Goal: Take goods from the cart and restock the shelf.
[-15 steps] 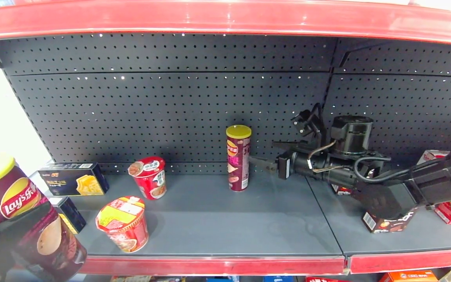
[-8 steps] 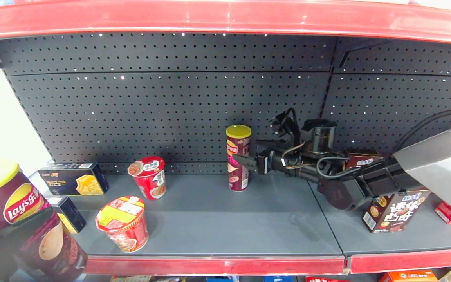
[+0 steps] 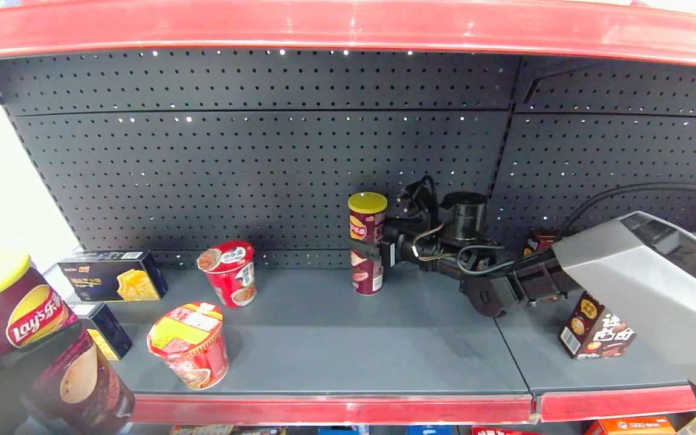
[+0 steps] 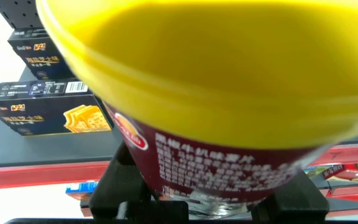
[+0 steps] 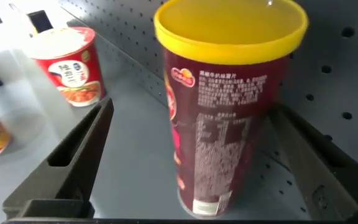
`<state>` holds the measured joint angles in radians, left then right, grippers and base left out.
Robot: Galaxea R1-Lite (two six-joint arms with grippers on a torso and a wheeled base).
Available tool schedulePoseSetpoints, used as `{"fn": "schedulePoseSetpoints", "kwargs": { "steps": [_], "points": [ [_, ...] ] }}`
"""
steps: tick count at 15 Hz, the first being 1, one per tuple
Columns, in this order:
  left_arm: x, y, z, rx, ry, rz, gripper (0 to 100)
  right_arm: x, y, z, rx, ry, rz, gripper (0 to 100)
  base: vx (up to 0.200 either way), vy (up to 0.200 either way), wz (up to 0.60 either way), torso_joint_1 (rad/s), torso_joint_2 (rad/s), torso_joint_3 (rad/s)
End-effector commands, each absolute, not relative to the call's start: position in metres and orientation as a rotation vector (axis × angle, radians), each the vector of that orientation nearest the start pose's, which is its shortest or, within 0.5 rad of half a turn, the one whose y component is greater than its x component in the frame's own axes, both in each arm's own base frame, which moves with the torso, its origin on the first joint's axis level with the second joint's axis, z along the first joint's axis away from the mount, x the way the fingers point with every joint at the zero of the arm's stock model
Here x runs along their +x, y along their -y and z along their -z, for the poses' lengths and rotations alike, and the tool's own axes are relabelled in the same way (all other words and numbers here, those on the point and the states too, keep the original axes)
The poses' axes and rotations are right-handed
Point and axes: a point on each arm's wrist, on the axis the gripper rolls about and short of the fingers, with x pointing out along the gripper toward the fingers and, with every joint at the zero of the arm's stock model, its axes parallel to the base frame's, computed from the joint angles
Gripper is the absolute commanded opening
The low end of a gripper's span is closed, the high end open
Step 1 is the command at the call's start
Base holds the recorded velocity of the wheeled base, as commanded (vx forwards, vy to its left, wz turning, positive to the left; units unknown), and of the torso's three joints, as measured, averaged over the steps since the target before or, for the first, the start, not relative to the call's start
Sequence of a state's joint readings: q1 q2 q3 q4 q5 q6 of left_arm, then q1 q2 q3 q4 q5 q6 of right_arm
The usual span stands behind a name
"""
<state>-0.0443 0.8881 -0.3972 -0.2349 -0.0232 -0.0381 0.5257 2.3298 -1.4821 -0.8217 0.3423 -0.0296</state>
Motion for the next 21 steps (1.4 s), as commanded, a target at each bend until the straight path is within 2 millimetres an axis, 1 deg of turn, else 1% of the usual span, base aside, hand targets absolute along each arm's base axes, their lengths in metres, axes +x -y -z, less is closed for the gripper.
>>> {"fn": "schedulePoseSetpoints", "kwargs": {
  "steps": [1,3,7,8,13,14,15,16,17,19,21],
  "points": [
    [0.097,0.005,-0.187,-0.035,-0.265,0.062,0,0.42,-0.253,-0.125,-0.029,-0.011,-0.868,100,0.0,0.0,0.0,0.0,0.0,0.0],
    [0.091,0.005,-0.183,-0.035,-0.265,0.062,0,0.423,-0.254,-0.122,-0.031,-0.01,-0.868,100,0.0,0.0,0.0,0.0,0.0,0.0],
    [0.089,0.004,-0.182,-0.037,-0.261,0.062,0,0.427,-0.258,-0.12,-0.03,0.002,-0.873,100,0.0,0.0,0.0,0.0,0.0,0.0],
    [0.089,0.004,-0.182,-0.035,-0.261,0.062,0,0.427,-0.259,-0.12,-0.03,0.002,-0.873,0,0.0,0.0,0.0,0.0,0.0,0.0],
    [0.088,0.004,-0.177,-0.037,-0.276,0.062,0,0.423,-0.258,-0.123,-0.029,0.01,-0.877,0,0.0,0.0,0.0,0.0,0.0,0.0],
    [0.088,0.004,-0.176,-0.036,-0.279,0.06,0,0.419,-0.255,-0.13,-0.029,0.013,-0.876,0,0.0,0.0,0.0,0.0,0.0,0.0],
    [0.088,0.004,-0.176,-0.036,-0.279,0.06,0,0.417,-0.253,-0.132,-0.029,0.01,-0.877,0,0.0,0.0,0.0,0.0,0.0,0.0],
    [0.088,0.004,-0.177,-0.036,-0.277,0.06,0,0.409,-0.249,-0.137,-0.031,0.0,-0.885,0,0.0,0.0,0.0,0.0,0.0,0.0],
    [0.087,0.004,-0.177,-0.036,-0.276,0.06,0,0.405,-0.246,-0.14,-0.032,-0.003,-0.885,0,0.0,0.0,0.0,0.0,0.0,0.0],
    [0.086,0.004,-0.177,-0.037,-0.268,0.059,0,0.388,-0.234,-0.154,-0.031,-0.001,-0.914,0,0.0,0.0,0.0,0.0,0.0,0.0],
    [0.085,0.004,-0.178,-0.037,-0.261,0.059,0,0.371,-0.223,-0.16,-0.031,-0.009,-0.933,0,0.0,0.0,0.0,0.0,0.0,0.0]
  ]
}}
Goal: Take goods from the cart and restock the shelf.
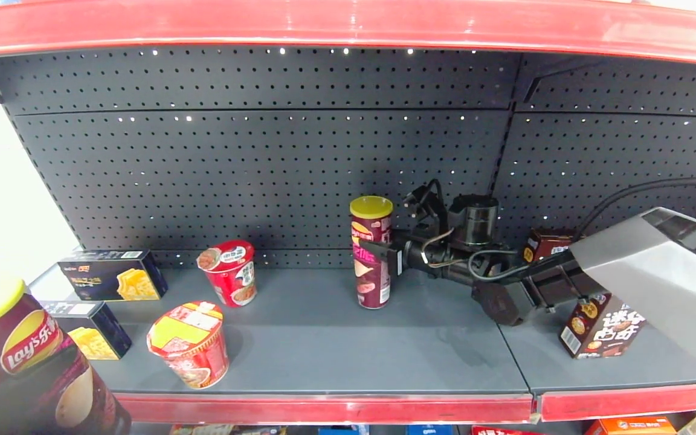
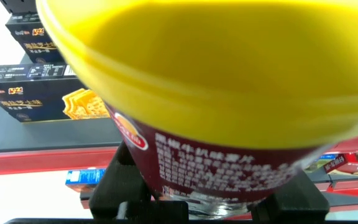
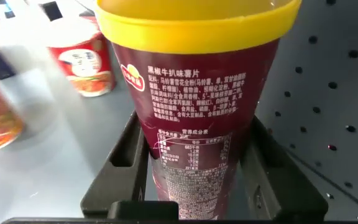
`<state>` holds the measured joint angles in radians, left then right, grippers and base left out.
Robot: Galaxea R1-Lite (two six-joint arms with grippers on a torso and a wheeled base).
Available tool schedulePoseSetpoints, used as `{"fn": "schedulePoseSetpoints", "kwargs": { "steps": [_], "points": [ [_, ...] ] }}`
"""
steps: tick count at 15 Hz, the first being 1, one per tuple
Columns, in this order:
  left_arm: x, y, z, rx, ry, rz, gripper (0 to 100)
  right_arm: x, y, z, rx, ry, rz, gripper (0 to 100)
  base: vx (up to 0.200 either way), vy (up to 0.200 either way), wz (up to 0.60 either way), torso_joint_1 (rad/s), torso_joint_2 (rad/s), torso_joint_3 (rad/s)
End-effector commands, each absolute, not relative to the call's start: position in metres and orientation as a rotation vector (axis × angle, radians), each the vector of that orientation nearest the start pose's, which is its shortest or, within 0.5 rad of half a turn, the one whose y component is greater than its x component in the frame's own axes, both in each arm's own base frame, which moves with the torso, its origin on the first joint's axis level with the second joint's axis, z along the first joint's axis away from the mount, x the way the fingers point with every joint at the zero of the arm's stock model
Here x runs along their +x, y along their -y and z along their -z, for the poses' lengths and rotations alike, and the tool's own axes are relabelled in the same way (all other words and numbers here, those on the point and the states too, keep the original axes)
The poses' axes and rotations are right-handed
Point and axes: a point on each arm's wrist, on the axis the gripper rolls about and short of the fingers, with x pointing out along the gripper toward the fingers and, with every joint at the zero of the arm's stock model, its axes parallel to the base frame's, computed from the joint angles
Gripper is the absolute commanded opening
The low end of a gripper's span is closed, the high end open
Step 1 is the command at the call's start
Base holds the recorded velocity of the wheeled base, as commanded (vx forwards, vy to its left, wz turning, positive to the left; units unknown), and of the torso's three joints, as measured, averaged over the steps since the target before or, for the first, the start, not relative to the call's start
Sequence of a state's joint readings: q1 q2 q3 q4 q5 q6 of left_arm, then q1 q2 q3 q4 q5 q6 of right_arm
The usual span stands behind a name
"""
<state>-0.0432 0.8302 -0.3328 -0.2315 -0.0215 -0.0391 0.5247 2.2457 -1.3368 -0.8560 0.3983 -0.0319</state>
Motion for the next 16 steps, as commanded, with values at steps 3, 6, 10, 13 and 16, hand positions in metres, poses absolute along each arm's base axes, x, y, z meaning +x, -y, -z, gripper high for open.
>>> {"fn": "schedulePoseSetpoints", "kwargs": {
  "steps": [3,6,10,13,16],
  "points": [
    [0.084,0.004,-0.179,-0.039,-0.254,0.057,0,0.349,-0.209,-0.161,-0.03,-0.01,-0.971,0,0.0,0.0,0.0,0.0,0.0,0.0],
    [0.084,0.004,-0.181,-0.037,-0.248,0.059,0,0.329,-0.191,-0.154,-0.034,-0.014,-1.048,0,0.0,0.0,0.0,0.0,0.0,0.0],
    [0.085,0.004,-0.183,-0.038,-0.234,0.059,0,0.314,-0.17,-0.141,-0.032,-0.003,-1.12,0,0.0,0.0,0.0,0.0,0.0,0.0],
    [0.085,0.004,-0.183,-0.038,-0.236,0.059,0,0.31,-0.165,-0.131,-0.03,-0.006,-1.172,0,0.0,0.0,0.0,0.0,0.0,0.0],
    [0.085,0.004,-0.182,-0.037,-0.239,0.058,0,0.311,-0.169,-0.125,-0.029,0.007,-1.263,0,0.0,0.0,0.0,0.0,0.0,0.0]
  ]
}}
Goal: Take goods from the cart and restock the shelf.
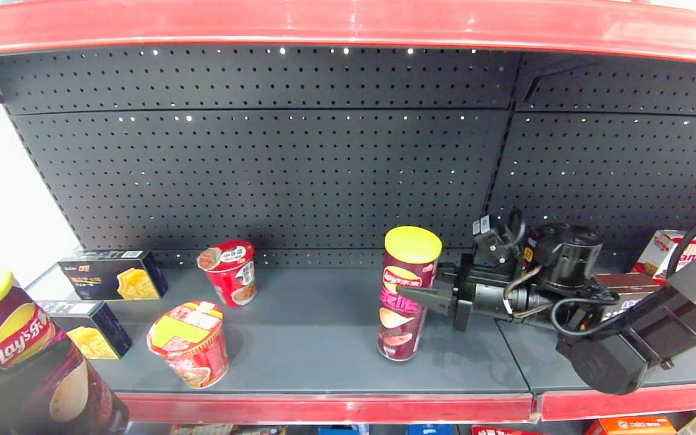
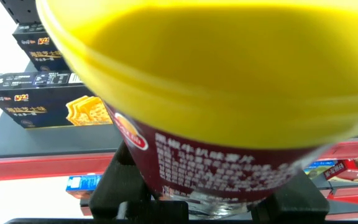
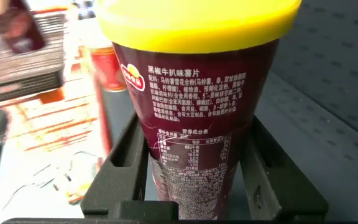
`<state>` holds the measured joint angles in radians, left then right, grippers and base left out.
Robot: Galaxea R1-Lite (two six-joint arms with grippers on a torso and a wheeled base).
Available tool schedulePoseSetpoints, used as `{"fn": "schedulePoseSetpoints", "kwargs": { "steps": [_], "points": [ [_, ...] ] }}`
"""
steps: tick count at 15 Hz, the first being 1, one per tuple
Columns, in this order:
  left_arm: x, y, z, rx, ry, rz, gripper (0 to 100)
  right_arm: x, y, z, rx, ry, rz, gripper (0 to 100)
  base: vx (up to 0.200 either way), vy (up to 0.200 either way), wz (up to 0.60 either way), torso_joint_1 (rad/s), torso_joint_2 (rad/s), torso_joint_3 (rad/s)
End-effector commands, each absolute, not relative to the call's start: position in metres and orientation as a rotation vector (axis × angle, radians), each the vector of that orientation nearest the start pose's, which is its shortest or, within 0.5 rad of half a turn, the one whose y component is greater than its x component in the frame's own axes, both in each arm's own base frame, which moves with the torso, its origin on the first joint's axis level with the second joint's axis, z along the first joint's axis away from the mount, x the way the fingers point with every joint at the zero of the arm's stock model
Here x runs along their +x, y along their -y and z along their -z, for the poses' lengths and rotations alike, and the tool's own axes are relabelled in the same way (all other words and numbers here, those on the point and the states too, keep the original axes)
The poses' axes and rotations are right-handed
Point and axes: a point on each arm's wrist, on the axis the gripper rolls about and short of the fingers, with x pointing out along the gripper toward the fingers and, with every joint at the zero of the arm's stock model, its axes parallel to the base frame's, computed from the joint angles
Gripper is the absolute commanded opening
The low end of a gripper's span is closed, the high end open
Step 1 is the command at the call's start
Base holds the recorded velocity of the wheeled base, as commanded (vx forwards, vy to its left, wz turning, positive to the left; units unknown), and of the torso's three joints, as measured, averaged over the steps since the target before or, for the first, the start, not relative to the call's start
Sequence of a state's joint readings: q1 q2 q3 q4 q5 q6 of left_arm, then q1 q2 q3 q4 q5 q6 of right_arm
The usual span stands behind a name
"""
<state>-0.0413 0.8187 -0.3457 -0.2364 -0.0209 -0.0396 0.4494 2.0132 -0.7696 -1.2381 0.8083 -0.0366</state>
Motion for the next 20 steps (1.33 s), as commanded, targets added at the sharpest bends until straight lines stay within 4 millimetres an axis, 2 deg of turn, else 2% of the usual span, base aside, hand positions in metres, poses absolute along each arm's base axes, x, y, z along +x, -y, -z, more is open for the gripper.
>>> {"fn": "schedulePoseSetpoints", "kwargs": {
  "steps": [1,8,20],
  "points": [
    [0.085,0.004,-0.182,-0.037,-0.241,0.058,0,0.312,-0.17,-0.124,-0.027,0.007,-1.287,0,0.0,0.0,0.0,0.0,0.0,0.0],
    [0.083,0.004,-0.181,-0.039,-0.239,0.056,0,0.327,-0.185,-0.109,-0.025,0.018,-1.396,0,0.0,0.0,0.0,0.0,0.0,0.0],
    [0.083,0.004,-0.183,-0.039,-0.234,0.056,0,0.315,-0.207,-0.097,-0.018,-0.014,-1.464,0,0.0,0.0,0.0,0.0,0.0,0.0]
  ]
}}
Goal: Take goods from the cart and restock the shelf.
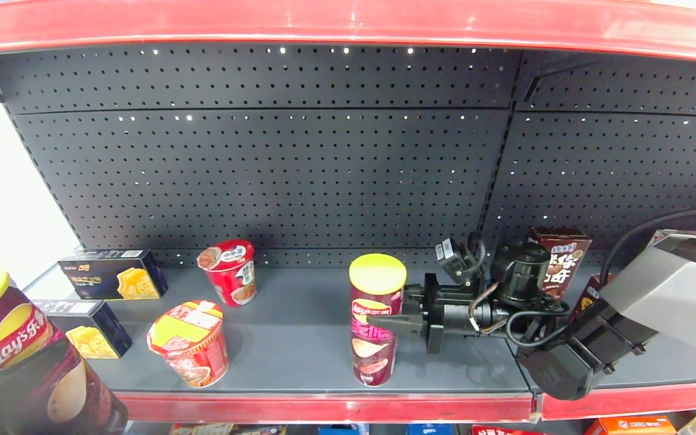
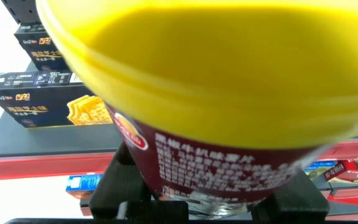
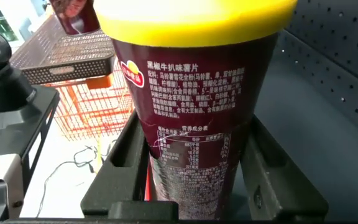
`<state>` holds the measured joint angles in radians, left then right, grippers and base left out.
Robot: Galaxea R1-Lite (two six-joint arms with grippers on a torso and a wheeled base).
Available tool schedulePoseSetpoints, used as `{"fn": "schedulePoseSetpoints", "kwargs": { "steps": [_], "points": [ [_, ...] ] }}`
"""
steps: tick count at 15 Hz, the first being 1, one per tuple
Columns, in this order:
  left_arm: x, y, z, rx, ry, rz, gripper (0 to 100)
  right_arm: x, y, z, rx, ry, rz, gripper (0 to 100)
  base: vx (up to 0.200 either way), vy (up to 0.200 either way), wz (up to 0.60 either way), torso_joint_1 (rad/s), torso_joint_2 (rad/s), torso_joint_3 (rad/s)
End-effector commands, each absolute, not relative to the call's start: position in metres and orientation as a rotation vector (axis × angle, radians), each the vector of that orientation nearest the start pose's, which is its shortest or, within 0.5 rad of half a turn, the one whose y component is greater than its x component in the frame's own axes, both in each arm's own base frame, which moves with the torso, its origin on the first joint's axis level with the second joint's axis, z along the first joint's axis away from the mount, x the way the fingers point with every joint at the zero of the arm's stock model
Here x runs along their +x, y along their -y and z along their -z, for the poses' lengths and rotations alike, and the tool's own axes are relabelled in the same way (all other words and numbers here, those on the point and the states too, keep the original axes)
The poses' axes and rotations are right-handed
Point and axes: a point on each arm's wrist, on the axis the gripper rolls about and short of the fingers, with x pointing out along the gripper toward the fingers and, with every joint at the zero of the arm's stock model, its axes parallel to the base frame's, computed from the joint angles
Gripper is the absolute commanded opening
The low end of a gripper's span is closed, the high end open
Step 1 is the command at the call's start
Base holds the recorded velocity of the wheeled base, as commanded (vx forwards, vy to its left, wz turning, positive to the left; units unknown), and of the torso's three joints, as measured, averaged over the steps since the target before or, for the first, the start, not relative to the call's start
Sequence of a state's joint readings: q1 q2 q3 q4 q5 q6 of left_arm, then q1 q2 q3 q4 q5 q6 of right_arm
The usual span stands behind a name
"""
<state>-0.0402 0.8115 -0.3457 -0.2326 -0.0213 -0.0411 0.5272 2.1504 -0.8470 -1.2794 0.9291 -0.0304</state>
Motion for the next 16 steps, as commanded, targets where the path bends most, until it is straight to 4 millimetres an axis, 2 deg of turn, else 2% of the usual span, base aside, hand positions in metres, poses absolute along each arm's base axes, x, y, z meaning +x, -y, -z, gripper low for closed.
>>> {"fn": "schedulePoseSetpoints", "kwargs": {
  "steps": [1,2,5,8,12,16],
  "points": [
    [0.083,0.004,-0.182,-0.039,-0.236,0.055,0,0.315,-0.208,-0.098,-0.019,-0.013,-1.465,0,0.0,0.0,0.0,0.0,0.0,0.0],
    [0.082,0.004,-0.183,-0.039,-0.233,0.055,0,0.315,-0.208,-0.097,-0.02,-0.015,-1.464,100,0.0,0.0,0.0,0.0,0.0,0.0],
    [0.081,0.004,-0.183,-0.039,-0.227,0.055,0,0.315,-0.206,-0.098,-0.026,0.012,-1.451,100,0.0,0.0,0.0,0.0,0.0,0.0],
    [0.081,0.004,-0.185,-0.054,-0.219,0.052,0,0.311,-0.196,-0.097,-0.027,0.015,-1.431,100,0.0,0.0,0.0,0.0,0.0,0.0],
    [0.081,0.004,-0.189,-0.056,-0.206,0.049,0,0.293,-0.179,-0.092,-0.022,-0.013,-1.393,100,0.0,0.0,0.0,0.0,0.0,0.0],
    [0.081,0.004,-0.19,-0.054,-0.201,0.049,0,0.296,-0.173,-0.09,-0.022,-0.019,-1.324,100,0.0,0.0,0.0,0.0,0.0,0.0]
  ]
}}
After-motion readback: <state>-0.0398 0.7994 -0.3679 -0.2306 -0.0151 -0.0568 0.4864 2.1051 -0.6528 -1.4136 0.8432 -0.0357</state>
